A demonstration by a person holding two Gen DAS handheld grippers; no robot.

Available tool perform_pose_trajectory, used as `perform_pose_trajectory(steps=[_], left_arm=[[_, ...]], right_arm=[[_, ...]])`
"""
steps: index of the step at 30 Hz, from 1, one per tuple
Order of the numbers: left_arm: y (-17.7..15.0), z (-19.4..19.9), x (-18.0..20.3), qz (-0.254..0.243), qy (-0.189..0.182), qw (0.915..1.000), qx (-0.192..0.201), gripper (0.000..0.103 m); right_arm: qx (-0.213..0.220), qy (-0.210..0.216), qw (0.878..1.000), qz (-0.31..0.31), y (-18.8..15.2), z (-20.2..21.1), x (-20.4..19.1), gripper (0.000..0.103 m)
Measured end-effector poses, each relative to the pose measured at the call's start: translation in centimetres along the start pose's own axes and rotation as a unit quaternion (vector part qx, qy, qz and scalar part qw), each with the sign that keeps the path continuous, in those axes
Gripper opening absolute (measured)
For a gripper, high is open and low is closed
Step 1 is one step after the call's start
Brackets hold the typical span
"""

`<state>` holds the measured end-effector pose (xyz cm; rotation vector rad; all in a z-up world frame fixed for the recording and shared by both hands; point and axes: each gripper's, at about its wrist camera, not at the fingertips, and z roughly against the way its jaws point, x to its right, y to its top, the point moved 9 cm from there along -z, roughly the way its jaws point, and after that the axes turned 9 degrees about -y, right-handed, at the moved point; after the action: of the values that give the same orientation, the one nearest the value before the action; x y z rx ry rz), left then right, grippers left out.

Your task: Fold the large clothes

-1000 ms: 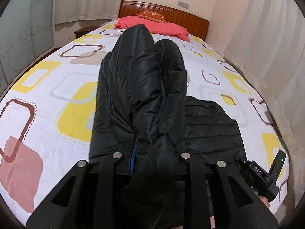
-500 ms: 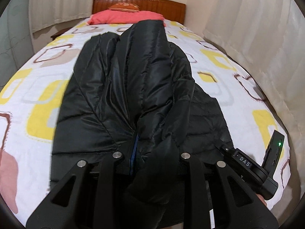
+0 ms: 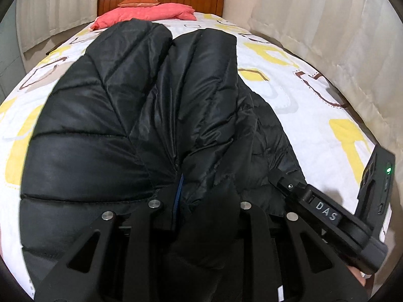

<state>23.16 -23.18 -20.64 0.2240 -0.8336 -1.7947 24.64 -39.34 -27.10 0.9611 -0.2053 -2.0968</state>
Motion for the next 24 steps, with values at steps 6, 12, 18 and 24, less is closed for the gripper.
perform_pose_trajectory(steps=[6, 12, 18, 24], left_arm=[[0.0, 0.3, 0.1, -0.016, 0.003, 0.9998, 0.007, 0.023], [0.6, 2.3, 1.4, -0.040, 0.012, 0.9988, 0.024, 0.043], [1.7, 6.5, 3.1, -0.028, -0.039, 0.9971, 0.059, 0.066], [2.9, 13.3, 3.1, -0.013, -0.085, 0.9902, 0.110, 0.072]], right_arm=[[-0.002, 0.002, 1.000, 0.001, 0.0, 0.3, 0.1, 0.047], [-0.003, -0.010, 1.000, -0.001, 0.3, 1.6, 0.7, 0.058], [0.024, -0.030, 0.999, 0.011, 0.8, 4.7, 0.7, 0.060], [0.033, -0.004, 0.999, 0.012, 0.9, 7.2, -1.4, 0.060]])
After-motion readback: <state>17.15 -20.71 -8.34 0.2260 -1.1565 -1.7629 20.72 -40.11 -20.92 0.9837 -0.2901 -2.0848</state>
